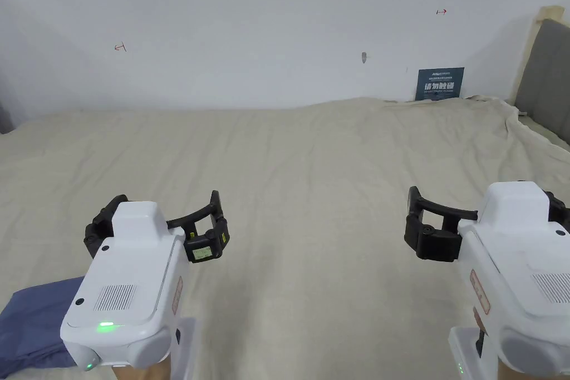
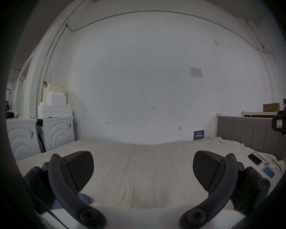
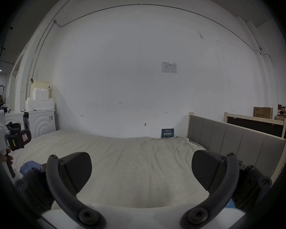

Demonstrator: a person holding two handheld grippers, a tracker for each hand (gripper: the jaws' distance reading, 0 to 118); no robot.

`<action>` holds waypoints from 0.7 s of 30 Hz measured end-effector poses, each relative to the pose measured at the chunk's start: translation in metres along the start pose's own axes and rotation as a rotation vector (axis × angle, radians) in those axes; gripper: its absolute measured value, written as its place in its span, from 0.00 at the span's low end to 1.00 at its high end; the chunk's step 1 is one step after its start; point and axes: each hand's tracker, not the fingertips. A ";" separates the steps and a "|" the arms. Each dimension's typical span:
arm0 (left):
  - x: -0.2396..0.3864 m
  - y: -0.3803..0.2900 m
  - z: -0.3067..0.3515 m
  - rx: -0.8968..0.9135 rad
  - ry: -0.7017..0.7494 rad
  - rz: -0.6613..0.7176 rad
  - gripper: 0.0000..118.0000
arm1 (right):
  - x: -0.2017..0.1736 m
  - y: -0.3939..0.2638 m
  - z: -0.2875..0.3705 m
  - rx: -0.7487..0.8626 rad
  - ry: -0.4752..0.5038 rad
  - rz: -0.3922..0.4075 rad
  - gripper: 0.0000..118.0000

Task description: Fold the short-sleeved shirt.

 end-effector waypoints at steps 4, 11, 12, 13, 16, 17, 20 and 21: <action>0.000 0.002 0.001 0.005 0.002 0.006 1.00 | -0.001 0.001 0.001 0.004 0.004 -0.002 1.00; 0.001 0.003 0.001 0.008 -0.001 -0.004 1.00 | -0.003 0.001 0.002 0.004 0.004 -0.002 1.00; 0.001 0.003 0.001 0.011 -0.002 -0.005 1.00 | -0.003 0.001 0.003 0.005 0.002 -0.002 1.00; 0.001 0.003 0.001 0.010 0.000 -0.005 1.00 | -0.002 0.001 0.003 0.006 0.001 -0.002 1.00; 0.001 0.004 0.001 0.008 -0.002 -0.003 1.00 | -0.003 0.003 0.003 0.007 0.003 -0.001 1.00; 0.001 0.004 0.001 0.007 -0.005 -0.002 1.00 | -0.003 0.003 0.004 0.009 0.002 0.001 1.00; 0.002 0.004 0.001 0.010 -0.005 -0.006 1.00 | 0.001 0.001 0.001 0.011 0.001 0.000 1.00; 0.002 0.004 0.001 0.011 -0.005 -0.005 1.00 | 0.002 0.001 0.001 0.010 0.001 -0.001 1.00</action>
